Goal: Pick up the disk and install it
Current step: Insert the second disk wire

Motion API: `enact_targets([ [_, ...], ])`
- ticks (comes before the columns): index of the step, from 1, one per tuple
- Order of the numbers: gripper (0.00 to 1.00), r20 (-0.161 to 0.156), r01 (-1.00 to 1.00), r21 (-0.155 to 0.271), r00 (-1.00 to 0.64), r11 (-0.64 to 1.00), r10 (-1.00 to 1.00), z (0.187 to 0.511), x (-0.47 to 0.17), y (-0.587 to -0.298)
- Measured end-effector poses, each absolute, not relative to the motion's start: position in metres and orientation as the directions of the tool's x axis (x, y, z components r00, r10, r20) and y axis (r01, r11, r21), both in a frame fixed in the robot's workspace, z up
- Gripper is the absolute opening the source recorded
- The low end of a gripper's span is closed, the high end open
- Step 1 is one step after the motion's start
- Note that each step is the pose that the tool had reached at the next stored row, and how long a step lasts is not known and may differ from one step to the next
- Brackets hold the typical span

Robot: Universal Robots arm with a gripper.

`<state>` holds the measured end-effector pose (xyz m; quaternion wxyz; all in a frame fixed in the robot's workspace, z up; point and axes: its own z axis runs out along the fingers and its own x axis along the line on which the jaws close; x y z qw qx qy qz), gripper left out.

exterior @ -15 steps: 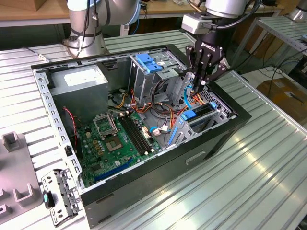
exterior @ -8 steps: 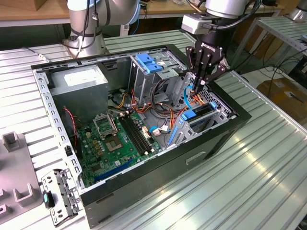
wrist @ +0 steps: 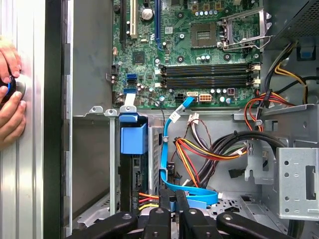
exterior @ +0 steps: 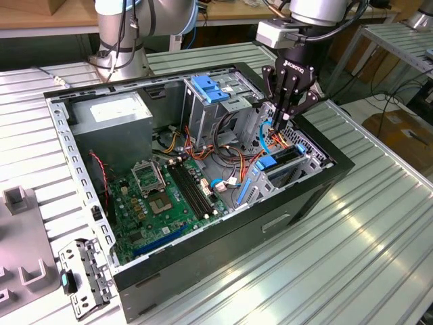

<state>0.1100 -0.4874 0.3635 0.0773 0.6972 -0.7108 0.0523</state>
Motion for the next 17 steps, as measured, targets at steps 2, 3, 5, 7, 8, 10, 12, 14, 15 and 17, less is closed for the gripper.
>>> enact_targets([
  [2, 0.16, 0.183, -0.999, 0.033, -0.016, 0.022, -0.983, 0.363, 0.11, -0.487],
  [3, 0.16, 0.183, -0.999, 0.034, -0.016, 0.022, -0.983, 0.363, 0.11, -0.487],
  [5, 0.16, 0.183, -0.999, 0.033, -0.015, 0.022, -0.983, 0.364, 0.108, -0.487],
  [7, 0.16, 0.183, -0.999, 0.029, -0.014, 0.02, -0.983, 0.363, 0.104, -0.488],
  [8, 0.16, 0.183, -0.999, 0.028, -0.014, 0.019, -0.983, 0.363, 0.103, -0.488],
  [10, 0.16, 0.182, -1.0, 0.024, -0.011, 0.016, -0.983, 0.363, 0.101, -0.488],
  [12, 0.16, 0.18, -1.0, 0.021, -0.008, 0.012, -0.984, 0.363, 0.1, -0.489],
  [14, 0.16, 0.176, -1.0, 0.017, -0.006, 0.009, -0.984, 0.363, 0.098, -0.491],
  [15, 0.16, 0.174, -1.0, 0.015, -0.004, 0.007, -0.985, 0.363, 0.098, -0.492],
  [17, 0.16, 0.174, -1.0, 0.014, -0.004, 0.006, -0.985, 0.363, 0.098, -0.493],
])
